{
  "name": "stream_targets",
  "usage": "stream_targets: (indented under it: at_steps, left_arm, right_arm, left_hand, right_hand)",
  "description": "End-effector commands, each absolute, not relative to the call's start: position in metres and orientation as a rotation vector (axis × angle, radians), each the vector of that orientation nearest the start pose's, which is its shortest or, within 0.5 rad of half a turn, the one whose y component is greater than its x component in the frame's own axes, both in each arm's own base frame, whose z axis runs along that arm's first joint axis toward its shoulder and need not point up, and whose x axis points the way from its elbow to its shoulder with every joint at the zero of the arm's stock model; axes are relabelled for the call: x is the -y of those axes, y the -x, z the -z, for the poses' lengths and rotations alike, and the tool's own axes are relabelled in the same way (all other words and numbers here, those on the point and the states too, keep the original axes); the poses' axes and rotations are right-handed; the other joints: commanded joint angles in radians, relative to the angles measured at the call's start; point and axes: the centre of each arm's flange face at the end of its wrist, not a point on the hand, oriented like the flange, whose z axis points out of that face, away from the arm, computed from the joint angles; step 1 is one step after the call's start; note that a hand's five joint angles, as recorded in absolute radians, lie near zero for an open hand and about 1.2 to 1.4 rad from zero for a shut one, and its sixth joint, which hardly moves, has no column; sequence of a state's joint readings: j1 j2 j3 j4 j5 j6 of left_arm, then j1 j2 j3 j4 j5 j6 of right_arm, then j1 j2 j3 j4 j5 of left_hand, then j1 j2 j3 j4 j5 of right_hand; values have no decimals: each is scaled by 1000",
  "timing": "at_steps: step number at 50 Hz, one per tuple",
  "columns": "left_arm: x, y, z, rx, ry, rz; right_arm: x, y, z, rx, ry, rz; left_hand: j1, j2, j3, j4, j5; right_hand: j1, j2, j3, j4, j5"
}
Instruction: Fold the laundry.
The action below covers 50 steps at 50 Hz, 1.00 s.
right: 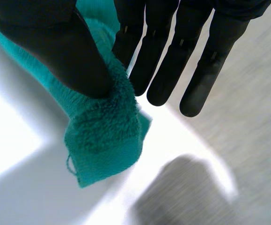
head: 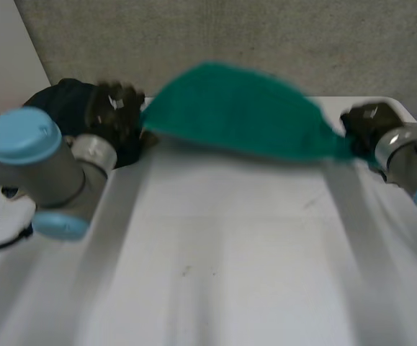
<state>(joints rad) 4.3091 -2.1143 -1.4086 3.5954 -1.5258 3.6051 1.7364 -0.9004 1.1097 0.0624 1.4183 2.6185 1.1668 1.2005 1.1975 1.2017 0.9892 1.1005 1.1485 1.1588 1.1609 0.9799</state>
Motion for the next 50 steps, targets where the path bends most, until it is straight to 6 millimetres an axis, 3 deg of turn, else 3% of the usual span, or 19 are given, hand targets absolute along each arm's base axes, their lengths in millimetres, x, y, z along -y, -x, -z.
stream_targets:
  at_steps: [1,4,11,16,20,25,28,31,40,43,45,50]
  left_arm:
    - [301,279,-189,-2041,-1005,2166]
    - [293,274,-203,-2041,-994,2174]
    - [278,269,-237,-2038,-947,2243]
    - [274,267,-263,-2021,-877,2336]
    - [272,268,-283,-1979,-839,2418]
    - [272,274,-299,-1937,-822,2485]
    - [272,278,-305,-1914,-824,2511]
    - [273,279,-305,-1914,-826,2512]
    - [277,277,-302,-1924,-815,2499]
    - [278,276,-302,-1925,-810,2498]
    - [277,276,-303,-1923,-808,2502]
    - [275,273,-312,-1903,-788,2526]
  right_arm:
    - [369,-204,-168,-2550,1025,1617]
    - [367,-190,-176,-2576,986,1627]
    - [352,-178,-203,-2532,921,1784]
    - [339,-176,-205,-2523,905,1787]
    - [328,-178,-195,-2521,923,1717]
    - [314,-183,-178,-2509,952,1619]
    - [317,-184,-172,-2495,952,1646]
    - [330,-185,-152,-2486,955,1683]
    - [359,-190,-123,-2482,960,1725]
    - [362,-195,-118,-2473,976,1717]
    - [363,-195,-119,-2472,975,1724]
    - [363,-191,-133,-2469,940,1777]
  left_hand:
    - [229,196,199,195,233]
    - [229,196,199,195,233]
    - [229,196,199,195,233]
    - [229,196,199,195,233]
    - [229,196,199,195,233]
    - [229,196,199,195,233]
    - [229,196,199,195,233]
    - [229,196,199,195,233]
    - [229,196,199,195,233]
    - [229,196,199,195,233]
    - [229,196,199,195,233]
    - [229,196,199,195,233]
  right_hand:
    - [-349,-397,-407,-409,-403]
    - [-639,-687,-697,-699,-693]
    - [-751,-799,-809,-812,-805]
    - [-792,-840,-851,-853,-846]
    - [-754,-802,-813,-815,-808]
    - [-567,-615,-625,-627,-621]
    - [-552,-600,-610,-612,-606]
    - [-479,-527,-537,-539,-533]
    - [-305,-353,-364,-366,-359]
    - [-151,-199,-209,-211,-205]
    - [293,245,235,233,239]
    - [296,248,238,235,242]
